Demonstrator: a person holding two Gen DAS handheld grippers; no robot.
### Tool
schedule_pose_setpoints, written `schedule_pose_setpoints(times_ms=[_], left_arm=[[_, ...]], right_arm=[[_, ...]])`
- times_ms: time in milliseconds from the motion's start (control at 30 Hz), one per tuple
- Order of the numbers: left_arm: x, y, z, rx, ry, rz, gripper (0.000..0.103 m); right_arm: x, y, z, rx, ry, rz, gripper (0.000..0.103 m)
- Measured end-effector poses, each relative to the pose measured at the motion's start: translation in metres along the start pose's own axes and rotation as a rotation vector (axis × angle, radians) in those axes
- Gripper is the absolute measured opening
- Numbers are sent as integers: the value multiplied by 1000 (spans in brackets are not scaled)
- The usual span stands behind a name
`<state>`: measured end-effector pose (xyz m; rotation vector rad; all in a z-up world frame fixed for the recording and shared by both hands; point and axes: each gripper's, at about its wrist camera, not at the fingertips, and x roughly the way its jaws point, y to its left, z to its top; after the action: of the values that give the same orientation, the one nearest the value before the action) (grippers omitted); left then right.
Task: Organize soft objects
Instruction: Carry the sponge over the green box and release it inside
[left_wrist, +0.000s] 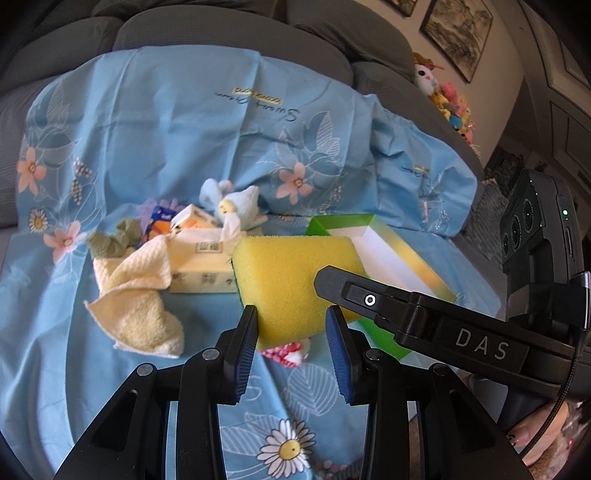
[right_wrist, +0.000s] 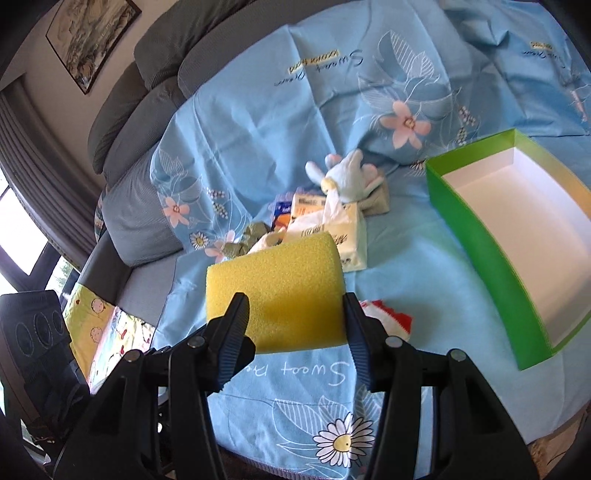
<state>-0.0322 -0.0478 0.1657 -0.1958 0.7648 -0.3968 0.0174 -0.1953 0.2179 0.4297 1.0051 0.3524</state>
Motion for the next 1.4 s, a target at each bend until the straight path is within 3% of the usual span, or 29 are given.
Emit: schedule_pose_setpoints(times_ms=[267, 833, 1033, 1400], left_arm=[[22, -41, 14, 68, -11, -61, 38], [118, -134, 27, 199, 105, -258, 38], [149, -153, 26, 196, 171, -303, 38], [184, -165, 12, 195, 288, -292, 38]], right_arm=[[-30, -35, 10, 58, -75, -50, 44], [-84, -154, 14, 263, -206, -194, 37], [-91, -189, 11, 329, -215, -251, 33], [-74, -222, 14, 385, -161, -325, 33]])
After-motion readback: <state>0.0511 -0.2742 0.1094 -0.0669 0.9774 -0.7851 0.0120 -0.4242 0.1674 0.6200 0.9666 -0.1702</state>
